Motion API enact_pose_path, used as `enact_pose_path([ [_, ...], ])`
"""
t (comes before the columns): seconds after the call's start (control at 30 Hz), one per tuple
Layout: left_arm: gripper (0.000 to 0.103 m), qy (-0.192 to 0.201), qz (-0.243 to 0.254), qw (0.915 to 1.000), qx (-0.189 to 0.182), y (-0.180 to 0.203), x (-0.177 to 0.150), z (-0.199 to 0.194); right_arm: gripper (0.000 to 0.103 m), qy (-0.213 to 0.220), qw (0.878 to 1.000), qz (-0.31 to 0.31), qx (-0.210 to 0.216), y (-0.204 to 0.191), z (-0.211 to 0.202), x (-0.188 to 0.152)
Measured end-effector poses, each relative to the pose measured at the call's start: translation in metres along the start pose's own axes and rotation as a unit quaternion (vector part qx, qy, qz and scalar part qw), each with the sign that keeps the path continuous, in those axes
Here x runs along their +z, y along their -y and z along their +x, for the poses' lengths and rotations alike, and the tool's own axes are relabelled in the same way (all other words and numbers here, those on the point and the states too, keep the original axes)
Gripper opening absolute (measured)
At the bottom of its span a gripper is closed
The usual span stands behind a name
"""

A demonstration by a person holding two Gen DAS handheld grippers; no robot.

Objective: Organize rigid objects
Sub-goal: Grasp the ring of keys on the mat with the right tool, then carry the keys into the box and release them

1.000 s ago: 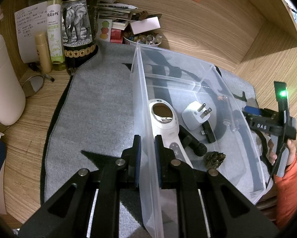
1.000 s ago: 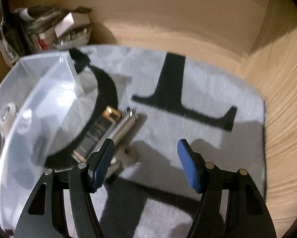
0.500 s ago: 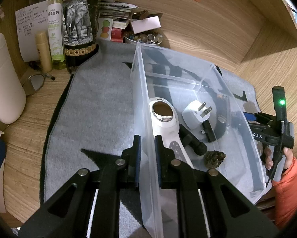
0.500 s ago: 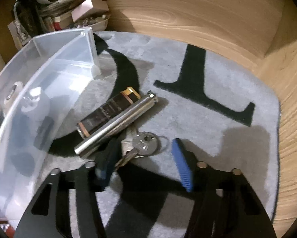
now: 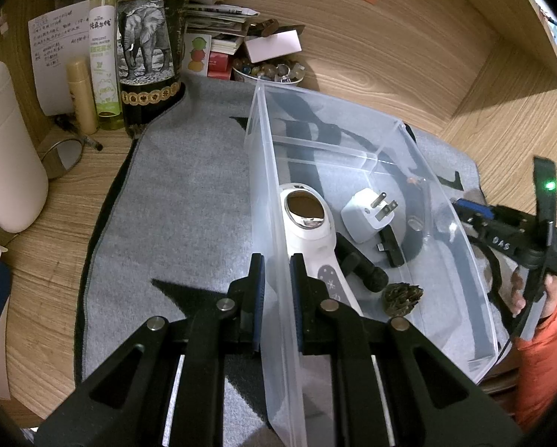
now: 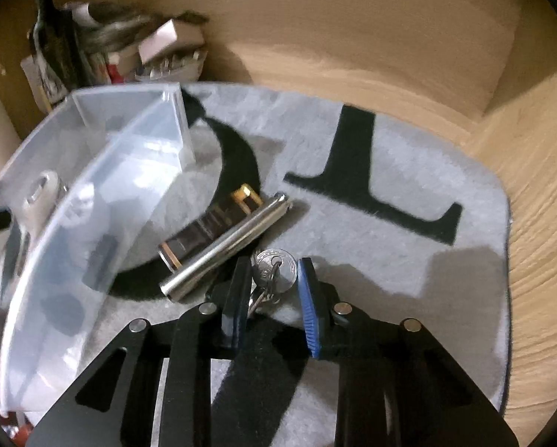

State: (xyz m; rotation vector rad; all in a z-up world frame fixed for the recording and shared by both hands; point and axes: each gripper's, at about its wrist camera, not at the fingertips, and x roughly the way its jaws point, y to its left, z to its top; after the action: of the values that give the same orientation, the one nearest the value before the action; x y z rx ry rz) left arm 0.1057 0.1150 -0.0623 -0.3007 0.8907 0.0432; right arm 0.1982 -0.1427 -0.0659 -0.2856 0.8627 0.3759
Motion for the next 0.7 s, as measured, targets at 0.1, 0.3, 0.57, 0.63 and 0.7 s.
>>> enact_pose_path([
  [0.1, 0.013, 0.0, 0.0, 1.0, 0.0, 0.0, 0.0, 0.0, 0.023, 0.011, 1.0, -0.004, -0.008, 0.002, -0.006, 0.004],
  [0.3, 0.013, 0.0, 0.0, 1.0, 0.0, 0.0, 0.0, 0.0, 0.023, 0.044, 0.999, -0.008, -0.01, 0.0, -0.032, 0.015],
  [0.57, 0.013, 0.0, 0.0, 1.0, 0.0, 0.0, 0.001, 0.0, 0.023, 0.098, 0.995, -0.026, 0.001, -0.02, -0.071, 0.034],
  [0.63, 0.013, 0.0, 0.0, 1.0, 0.0, 0.0, 0.001, 0.0, 0.023, 0.111, 0.993, -0.035, 0.006, -0.028, -0.08, 0.038],
  [0.7, 0.013, -0.001, 0.0, 1.0, 0.0, 0.0, 0.0, 0.0, 0.023, 0.122, 0.992, -0.042, 0.013, -0.036, -0.087, 0.04],
])
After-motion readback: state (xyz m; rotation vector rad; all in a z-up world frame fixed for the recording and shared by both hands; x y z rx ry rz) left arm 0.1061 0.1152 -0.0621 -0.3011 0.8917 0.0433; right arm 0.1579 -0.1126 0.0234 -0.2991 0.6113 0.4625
